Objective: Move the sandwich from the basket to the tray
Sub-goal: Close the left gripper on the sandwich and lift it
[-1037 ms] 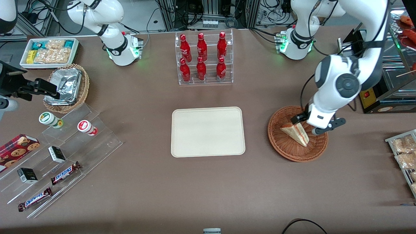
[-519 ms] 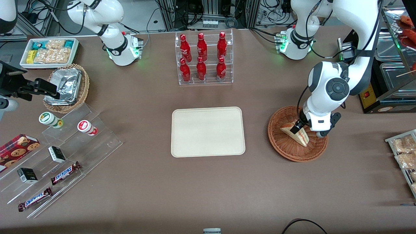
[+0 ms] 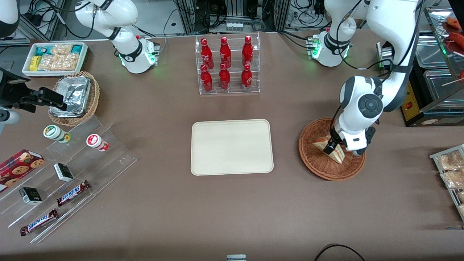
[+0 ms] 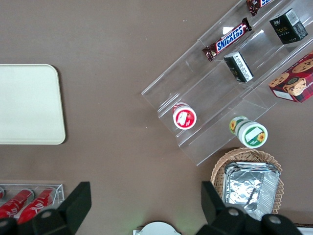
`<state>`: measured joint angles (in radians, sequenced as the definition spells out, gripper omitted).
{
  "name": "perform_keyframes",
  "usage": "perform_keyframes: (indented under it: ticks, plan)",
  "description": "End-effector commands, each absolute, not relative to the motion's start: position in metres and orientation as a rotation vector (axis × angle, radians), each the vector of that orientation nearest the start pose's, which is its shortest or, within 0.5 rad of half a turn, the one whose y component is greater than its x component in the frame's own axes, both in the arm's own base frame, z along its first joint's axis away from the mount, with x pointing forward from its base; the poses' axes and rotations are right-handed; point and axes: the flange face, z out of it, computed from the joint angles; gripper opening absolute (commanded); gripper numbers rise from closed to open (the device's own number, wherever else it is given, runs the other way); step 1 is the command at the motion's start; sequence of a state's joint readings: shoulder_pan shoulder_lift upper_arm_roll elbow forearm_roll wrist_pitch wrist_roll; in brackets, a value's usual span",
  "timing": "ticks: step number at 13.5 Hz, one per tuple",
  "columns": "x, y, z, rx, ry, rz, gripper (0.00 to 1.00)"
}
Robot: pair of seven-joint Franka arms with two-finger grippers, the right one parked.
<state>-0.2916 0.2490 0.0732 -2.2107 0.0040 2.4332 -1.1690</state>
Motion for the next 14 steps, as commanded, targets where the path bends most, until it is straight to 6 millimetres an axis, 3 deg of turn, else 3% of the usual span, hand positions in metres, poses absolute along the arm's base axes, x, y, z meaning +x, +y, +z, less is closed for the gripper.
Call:
perform_keyframes:
  ticks: [1, 3, 4, 5, 6, 7, 11, 14]
  plan:
    - [0.536, -0.122, 0.249, -2.751, -1.448, 0.010, 1.00]
    - [0.534, -0.121, 0.247, -2.734, -1.458, 0.028, 0.99]
    - [0.533, -0.121, 0.246, -2.714, -1.482, 0.038, 0.78]
    - [0.532, -0.121, 0.247, -2.703, -1.485, 0.049, 0.49]
    - [0.532, -0.123, 0.251, -2.706, -1.487, 0.045, 0.10]
    - [0.532, -0.123, 0.258, -2.709, -1.478, 0.049, 0.00]
    - [0.549, -0.127, 0.301, -2.721, -1.387, 0.100, 0.00]
    - [0.574, -0.140, 0.351, -2.765, -1.233, 0.168, 0.00]
